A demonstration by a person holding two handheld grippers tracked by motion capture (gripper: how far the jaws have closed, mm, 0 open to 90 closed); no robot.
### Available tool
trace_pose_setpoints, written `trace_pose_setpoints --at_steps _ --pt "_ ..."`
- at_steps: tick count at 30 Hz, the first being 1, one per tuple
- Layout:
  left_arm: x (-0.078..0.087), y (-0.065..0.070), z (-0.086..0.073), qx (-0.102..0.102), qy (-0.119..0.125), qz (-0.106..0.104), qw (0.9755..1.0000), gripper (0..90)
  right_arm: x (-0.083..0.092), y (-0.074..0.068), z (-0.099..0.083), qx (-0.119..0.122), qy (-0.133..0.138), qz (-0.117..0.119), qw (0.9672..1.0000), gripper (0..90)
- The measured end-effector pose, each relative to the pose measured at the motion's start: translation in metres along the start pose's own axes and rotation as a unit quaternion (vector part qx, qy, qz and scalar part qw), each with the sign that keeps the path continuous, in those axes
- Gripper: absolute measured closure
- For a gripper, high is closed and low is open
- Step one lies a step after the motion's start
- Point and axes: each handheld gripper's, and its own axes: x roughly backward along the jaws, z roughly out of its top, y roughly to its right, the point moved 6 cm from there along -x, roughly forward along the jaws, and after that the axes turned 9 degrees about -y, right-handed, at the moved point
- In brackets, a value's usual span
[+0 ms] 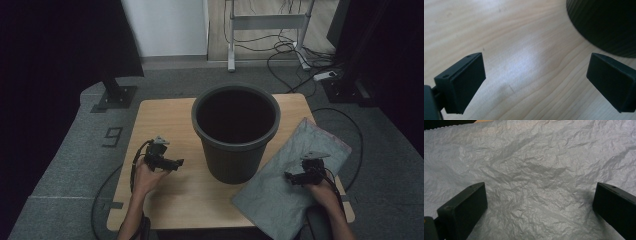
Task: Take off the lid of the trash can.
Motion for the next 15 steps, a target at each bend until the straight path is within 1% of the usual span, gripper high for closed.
trace_pose_setpoints --at_steps 4,8,11,15 --pt "0.011 -0.001 0.013 -0.003 0.005 -0.007 1.0000 1.9 0.000 0.000 0.000 0.000 0.000 0.000 1.0000 0.0" --pt "0.023 -0.002 0.025 -0.008 0.011 -0.007 0.9999 1.9 0.000 0.000 0.000 0.000 0.000 0.000 1.0000 0.0" --pt "0.032 -0.002 0.035 -0.007 0.018 -0.011 0.9997 1.8 0.000 0.000 0.000 0.000 0.000 0.000 1.0000 0.0" --pt "0.040 -0.003 0.048 -0.014 0.014 -0.007 0.9998 1.5 0.000 0.000 0.000 0.001 0.000 0.000 1.0000 0.0"
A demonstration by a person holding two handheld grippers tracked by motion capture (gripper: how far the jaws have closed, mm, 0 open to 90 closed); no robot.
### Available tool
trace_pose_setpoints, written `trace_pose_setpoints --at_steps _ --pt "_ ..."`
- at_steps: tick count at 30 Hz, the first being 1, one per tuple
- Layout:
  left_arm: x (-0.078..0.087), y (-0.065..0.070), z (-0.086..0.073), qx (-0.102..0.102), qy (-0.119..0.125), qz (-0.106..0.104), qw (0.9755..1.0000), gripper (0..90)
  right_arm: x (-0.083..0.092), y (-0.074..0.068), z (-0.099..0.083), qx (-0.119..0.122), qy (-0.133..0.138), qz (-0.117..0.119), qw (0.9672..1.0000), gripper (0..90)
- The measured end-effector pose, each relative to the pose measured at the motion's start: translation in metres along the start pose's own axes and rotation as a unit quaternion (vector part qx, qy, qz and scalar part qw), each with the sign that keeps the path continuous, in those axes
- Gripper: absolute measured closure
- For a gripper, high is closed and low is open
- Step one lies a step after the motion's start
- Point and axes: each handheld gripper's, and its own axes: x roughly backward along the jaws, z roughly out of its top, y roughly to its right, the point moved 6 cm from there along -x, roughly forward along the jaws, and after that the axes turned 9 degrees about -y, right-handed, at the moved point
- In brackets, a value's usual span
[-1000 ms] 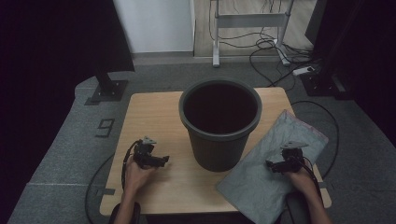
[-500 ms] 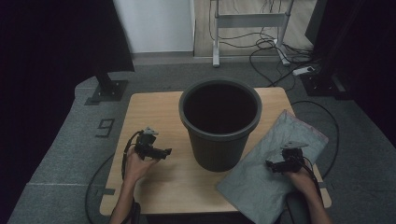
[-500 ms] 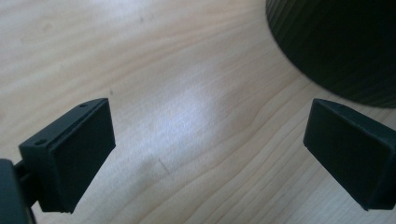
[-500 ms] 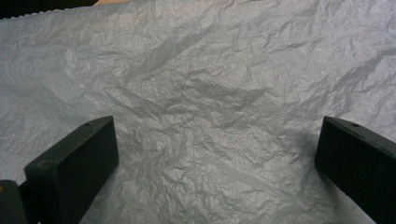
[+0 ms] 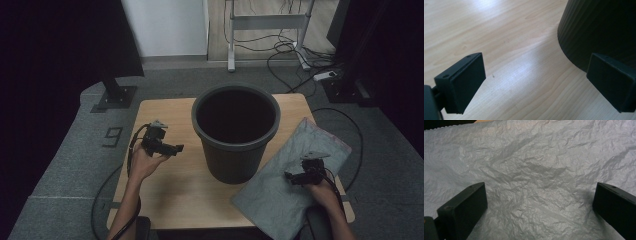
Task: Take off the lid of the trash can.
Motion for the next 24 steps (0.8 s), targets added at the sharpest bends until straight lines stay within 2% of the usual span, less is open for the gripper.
trace_pose_setpoints --at_steps 5,20,24 --pt "0.008 0.000 0.015 -0.012 -0.006 0.003 0.9999 1.1 0.000 0.000 0.000 0.000 -0.001 0.000 1.0000 0.0" --pt "0.041 0.004 0.058 -0.024 0.010 -0.012 0.9996 0.8 0.000 0.000 0.000 0.000 -0.001 0.000 1.0000 0.0" --pt "0.050 0.005 0.069 -0.028 0.012 -0.009 0.9995 0.9 0.000 0.000 0.000 0.000 -0.001 0.000 1.0000 0.0"
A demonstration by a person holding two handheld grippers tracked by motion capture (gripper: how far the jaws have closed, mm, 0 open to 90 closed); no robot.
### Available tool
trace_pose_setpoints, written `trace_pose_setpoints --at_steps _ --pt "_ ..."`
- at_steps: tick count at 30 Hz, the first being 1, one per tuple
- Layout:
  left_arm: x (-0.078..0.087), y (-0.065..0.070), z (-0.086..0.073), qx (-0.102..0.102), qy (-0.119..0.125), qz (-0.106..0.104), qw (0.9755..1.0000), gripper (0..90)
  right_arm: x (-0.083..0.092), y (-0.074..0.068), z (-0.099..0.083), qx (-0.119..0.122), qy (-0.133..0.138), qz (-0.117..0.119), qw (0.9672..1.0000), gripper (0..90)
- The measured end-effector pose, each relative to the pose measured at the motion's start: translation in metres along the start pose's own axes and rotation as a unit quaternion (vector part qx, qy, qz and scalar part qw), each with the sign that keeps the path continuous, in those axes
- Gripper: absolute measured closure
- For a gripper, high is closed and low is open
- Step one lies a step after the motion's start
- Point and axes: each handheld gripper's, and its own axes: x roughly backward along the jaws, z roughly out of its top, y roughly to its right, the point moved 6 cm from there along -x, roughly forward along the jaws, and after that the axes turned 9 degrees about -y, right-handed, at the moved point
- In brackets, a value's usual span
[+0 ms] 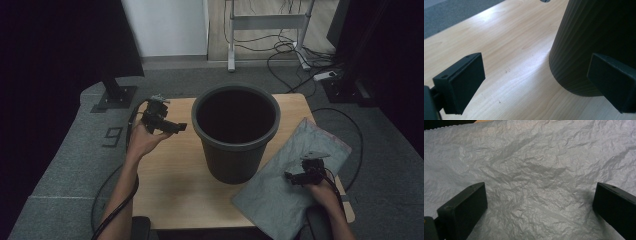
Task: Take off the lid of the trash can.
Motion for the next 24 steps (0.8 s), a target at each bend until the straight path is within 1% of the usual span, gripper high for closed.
trace_pose_setpoints --at_steps 9,13,18,24 --pt "0.018 0.002 0.028 -0.011 0.003 0.011 0.9999 1.2 0.000 0.000 0.000 0.000 0.000 0.000 1.0000 0.0" --pt "0.024 0.003 0.040 -0.015 0.005 0.022 0.9996 1.8 0.000 0.000 0.000 0.000 0.000 0.000 1.0000 0.0" --pt "0.032 0.002 0.051 -0.017 0.010 0.032 0.9993 2.1 0.000 0.000 0.000 -0.001 0.000 0.000 1.0000 0.0" --pt "0.042 0.002 0.066 -0.017 0.021 0.033 0.9991 3.0 0.000 0.000 0.000 -0.001 0.001 0.001 1.0000 0.0"
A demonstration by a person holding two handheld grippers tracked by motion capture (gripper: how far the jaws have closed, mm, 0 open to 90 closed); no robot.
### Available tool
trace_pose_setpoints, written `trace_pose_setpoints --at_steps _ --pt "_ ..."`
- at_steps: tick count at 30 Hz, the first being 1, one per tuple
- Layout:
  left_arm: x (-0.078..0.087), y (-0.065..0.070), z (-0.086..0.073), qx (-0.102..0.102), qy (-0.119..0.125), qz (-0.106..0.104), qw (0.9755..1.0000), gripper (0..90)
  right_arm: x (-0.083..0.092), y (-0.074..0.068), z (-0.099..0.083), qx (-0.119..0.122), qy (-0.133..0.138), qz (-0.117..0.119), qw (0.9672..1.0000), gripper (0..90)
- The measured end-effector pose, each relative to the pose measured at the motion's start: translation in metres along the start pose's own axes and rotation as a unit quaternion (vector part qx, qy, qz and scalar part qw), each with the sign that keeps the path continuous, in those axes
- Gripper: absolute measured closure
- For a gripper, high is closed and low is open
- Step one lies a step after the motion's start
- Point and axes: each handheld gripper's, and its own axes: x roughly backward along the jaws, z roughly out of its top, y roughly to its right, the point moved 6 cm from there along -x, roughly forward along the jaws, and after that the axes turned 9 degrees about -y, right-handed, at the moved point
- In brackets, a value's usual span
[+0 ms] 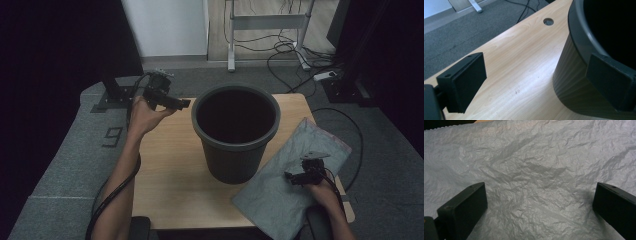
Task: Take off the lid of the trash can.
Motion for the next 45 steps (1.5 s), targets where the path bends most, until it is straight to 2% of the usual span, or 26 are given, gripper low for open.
trace_pose_setpoints --at_steps 5,10,12,15,17,24,26,34,42,45 --pt "0.003 0.011 0.015 -0.014 0.011 -0.015 0.9997 5.4 0.000 0.000 0.000 0.000 0.000 0.000 1.0000 0.0" --pt "-0.005 0.022 0.025 -0.027 0.005 -0.022 0.9994 7.0 0.000 0.000 0.000 0.000 0.000 0.000 1.0000 0.0" --pt "-0.010 0.025 0.028 -0.032 0.001 -0.019 0.9993 10.2 0.000 0.000 0.000 0.000 0.000 0.000 1.0000 0.0" --pt "-0.016 0.029 0.032 -0.033 -0.002 -0.030 0.9990 15.5 0.000 0.000 0.000 0.000 0.000 0.000 1.0000 0.0" --pt "-0.020 0.031 0.033 -0.036 -0.005 -0.037 0.9987 21.7 0.000 0.000 0.000 0.000 0.000 0.000 1.0000 0.0" --pt "-0.029 0.036 0.038 -0.035 -0.005 -0.040 0.9986 47.4 0.000 0.000 0.000 0.000 0.000 0.000 1.0000 0.0" --pt "-0.032 0.037 0.038 -0.035 -0.009 -0.042 0.9985 51.5 0.000 0.000 0.000 0.000 0.000 0.000 1.0000 0.0" --pt "-0.037 0.046 0.041 -0.049 -0.024 -0.027 0.9982 72.8 0.000 0.000 0.000 0.000 0.000 0.000 1.0000 0.0" --pt "-0.038 0.048 0.045 -0.033 -0.033 -0.011 0.9988 76.2 0.000 0.000 0.000 0.000 0.000 0.000 1.0000 0.0" --pt "-0.038 0.048 0.047 -0.025 -0.032 -0.011 0.9991 77.0 0.000 0.000 0.000 0.000 0.000 0.000 1.0000 0.0"
